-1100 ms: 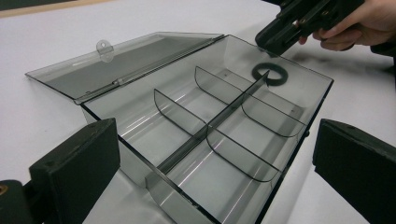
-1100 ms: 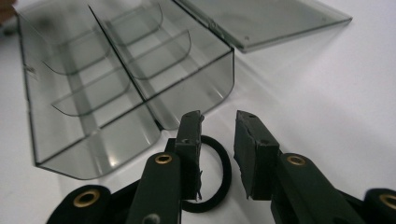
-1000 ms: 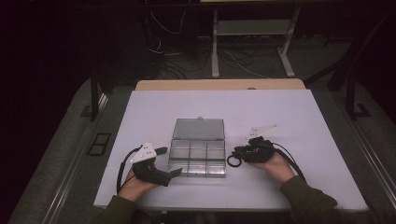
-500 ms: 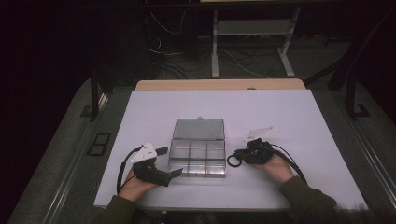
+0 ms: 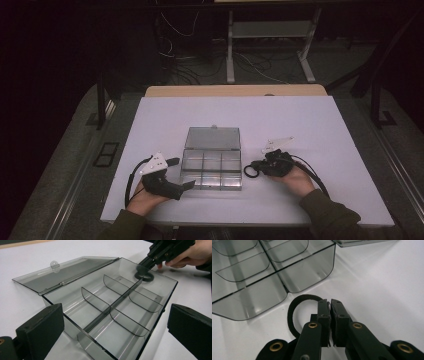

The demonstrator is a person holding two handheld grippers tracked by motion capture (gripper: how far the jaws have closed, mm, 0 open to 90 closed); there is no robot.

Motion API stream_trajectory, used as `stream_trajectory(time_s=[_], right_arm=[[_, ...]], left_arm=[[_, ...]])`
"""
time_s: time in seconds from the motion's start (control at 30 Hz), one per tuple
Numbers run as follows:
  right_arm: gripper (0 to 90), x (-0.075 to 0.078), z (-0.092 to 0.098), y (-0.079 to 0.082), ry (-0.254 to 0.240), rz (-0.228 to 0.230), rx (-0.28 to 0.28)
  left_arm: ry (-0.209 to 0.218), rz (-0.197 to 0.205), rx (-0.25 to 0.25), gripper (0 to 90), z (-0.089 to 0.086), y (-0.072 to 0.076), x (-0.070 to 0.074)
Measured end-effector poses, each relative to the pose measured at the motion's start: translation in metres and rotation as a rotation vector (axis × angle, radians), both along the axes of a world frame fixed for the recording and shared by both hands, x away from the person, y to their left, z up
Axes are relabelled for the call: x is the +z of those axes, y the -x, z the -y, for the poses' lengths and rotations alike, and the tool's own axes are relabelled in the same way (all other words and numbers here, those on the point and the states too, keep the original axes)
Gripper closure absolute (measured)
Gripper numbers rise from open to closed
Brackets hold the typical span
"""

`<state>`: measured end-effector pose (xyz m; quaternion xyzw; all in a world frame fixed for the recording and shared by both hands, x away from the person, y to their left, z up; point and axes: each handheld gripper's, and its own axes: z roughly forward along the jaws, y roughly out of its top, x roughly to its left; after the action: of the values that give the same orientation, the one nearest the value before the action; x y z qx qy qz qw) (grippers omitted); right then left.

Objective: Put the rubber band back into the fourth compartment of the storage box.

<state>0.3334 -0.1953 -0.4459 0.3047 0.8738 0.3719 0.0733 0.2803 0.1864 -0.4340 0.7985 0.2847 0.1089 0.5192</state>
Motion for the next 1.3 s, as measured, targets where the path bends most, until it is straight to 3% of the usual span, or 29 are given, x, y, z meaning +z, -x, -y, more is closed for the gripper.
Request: stream_trajectory(time_s=[0.87, 1.3], right_arm=[[84.6, 0.028, 0.02, 0.003, -0.125, 0.012, -0.017], [84.6, 0.043, 0.015, 0.002, -0.154, 0.042, -0.003]], left_arm=[[-0.001, 0.004, 0.003, 0.0, 0.0, 0.0, 0.001], [-0.006, 0.004, -0.002, 0.0, 0.001, 0.0, 0.001]])
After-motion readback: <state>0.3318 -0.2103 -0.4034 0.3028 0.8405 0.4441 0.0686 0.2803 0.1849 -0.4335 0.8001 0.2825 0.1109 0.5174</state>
